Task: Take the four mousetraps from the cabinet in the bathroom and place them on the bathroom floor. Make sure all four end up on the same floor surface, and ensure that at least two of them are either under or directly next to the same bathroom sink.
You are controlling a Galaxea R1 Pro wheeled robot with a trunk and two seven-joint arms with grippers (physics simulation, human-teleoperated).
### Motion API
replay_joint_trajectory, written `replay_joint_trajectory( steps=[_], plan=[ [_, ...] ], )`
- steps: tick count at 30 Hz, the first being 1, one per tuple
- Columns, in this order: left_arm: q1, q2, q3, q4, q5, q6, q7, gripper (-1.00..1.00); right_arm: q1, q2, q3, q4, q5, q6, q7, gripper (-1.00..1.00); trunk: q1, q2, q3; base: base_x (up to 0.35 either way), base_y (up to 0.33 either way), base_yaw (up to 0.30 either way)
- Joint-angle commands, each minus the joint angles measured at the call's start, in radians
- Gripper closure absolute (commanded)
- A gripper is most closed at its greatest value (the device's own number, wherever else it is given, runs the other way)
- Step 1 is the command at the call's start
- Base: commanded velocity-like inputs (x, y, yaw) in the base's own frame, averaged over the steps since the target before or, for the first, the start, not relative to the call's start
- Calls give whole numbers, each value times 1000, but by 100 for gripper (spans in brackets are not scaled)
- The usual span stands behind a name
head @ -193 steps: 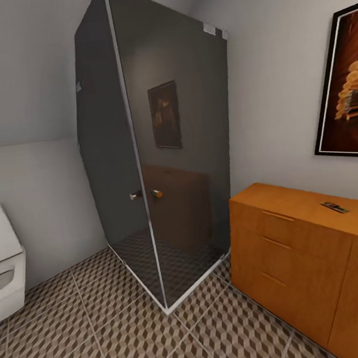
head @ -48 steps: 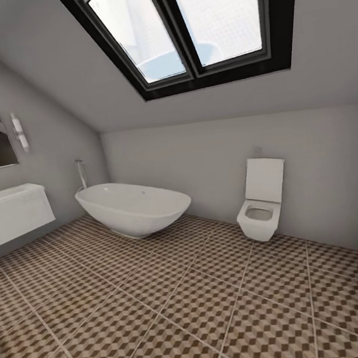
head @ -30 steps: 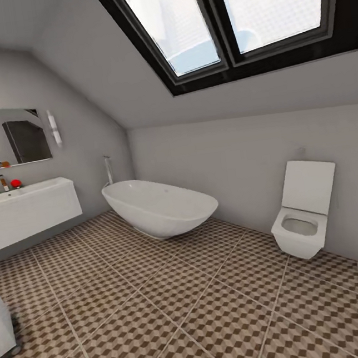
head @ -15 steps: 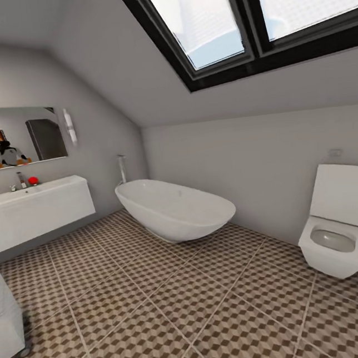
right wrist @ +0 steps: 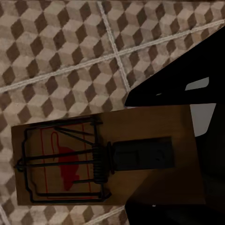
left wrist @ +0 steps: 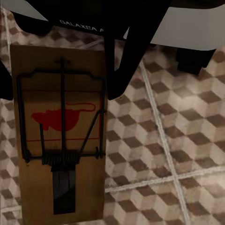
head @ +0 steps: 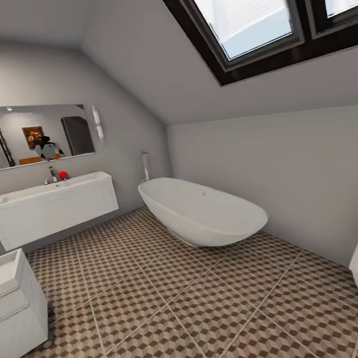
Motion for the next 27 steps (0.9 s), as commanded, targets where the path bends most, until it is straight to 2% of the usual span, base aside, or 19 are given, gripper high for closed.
replay_joint_trajectory(
  steps=[1,11,27],
  plan=[
    [0,0,-6,0,11,5,-3,100,-1,0,5,1,1,2,2,100,1,-1,-1,324,0,276],
    [0,0,-6,0,11,4,-3,100,-1,0,5,1,1,2,2,100,1,-1,-1,324,0,265],
    [0,0,-6,0,11,3,-3,100,-1,0,5,1,-1,3,3,100,1,-1,-1,324,0,18]
  ],
)
